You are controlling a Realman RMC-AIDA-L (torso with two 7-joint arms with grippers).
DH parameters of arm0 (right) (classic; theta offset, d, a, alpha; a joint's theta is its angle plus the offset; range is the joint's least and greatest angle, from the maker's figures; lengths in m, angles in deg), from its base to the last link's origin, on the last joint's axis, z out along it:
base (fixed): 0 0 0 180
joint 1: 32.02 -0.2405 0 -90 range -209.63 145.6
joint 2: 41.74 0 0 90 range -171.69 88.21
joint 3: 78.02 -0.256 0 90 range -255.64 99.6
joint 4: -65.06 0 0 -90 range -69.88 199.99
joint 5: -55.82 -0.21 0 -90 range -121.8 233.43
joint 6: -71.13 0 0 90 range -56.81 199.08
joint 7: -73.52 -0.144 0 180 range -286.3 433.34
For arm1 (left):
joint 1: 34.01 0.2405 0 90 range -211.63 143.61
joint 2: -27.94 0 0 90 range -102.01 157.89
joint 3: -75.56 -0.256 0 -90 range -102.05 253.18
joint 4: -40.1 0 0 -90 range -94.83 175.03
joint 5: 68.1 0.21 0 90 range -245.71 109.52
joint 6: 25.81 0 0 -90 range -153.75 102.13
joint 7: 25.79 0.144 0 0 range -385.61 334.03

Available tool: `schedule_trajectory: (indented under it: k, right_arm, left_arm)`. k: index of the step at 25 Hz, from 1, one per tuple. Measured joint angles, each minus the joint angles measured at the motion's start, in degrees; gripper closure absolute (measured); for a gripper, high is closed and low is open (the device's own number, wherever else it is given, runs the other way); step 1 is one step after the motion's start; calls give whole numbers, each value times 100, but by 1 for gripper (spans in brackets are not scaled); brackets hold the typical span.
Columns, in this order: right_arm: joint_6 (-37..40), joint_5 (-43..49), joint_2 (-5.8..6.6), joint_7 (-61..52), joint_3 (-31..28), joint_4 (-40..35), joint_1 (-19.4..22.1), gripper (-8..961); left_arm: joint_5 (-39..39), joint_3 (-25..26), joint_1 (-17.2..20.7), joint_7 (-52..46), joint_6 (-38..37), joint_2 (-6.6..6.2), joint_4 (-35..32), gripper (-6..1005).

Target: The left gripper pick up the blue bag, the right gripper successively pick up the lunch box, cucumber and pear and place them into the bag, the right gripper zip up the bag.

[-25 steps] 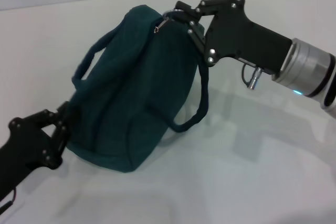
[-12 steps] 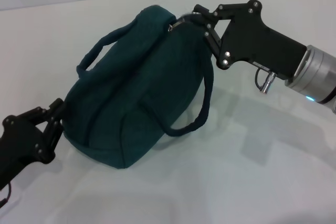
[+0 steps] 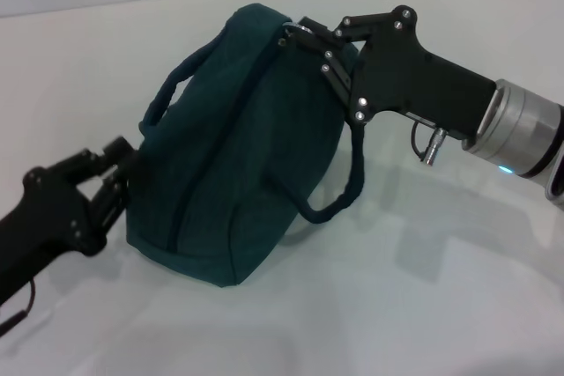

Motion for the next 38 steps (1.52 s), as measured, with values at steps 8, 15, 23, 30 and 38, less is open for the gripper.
schedule_trajectory:
  k: [8, 15, 23, 30, 38]
  right_arm:
    - [70, 6, -7, 57, 35, -1, -28, 945]
    - [173, -22, -18, 234, 166, -4, -49, 945]
    - [211, -31, -18, 246, 166, 55, -50, 945]
    - [211, -44, -26, 247, 166, 69, -50, 945]
    - [252, -112, -27, 224, 185, 76, -39, 945]
  left_arm:
    - [-232, 1, -225, -602, -108, -17, -302, 735]
    - [204, -16, -722, -1152, 152, -30, -350, 533]
    - [473, -22, -871, -1324, 576, 76, -650, 418]
    - [575, -10, -846, -1280, 725, 115, -711, 568]
    - [747, -32, -853, -1004, 732, 220, -720, 695]
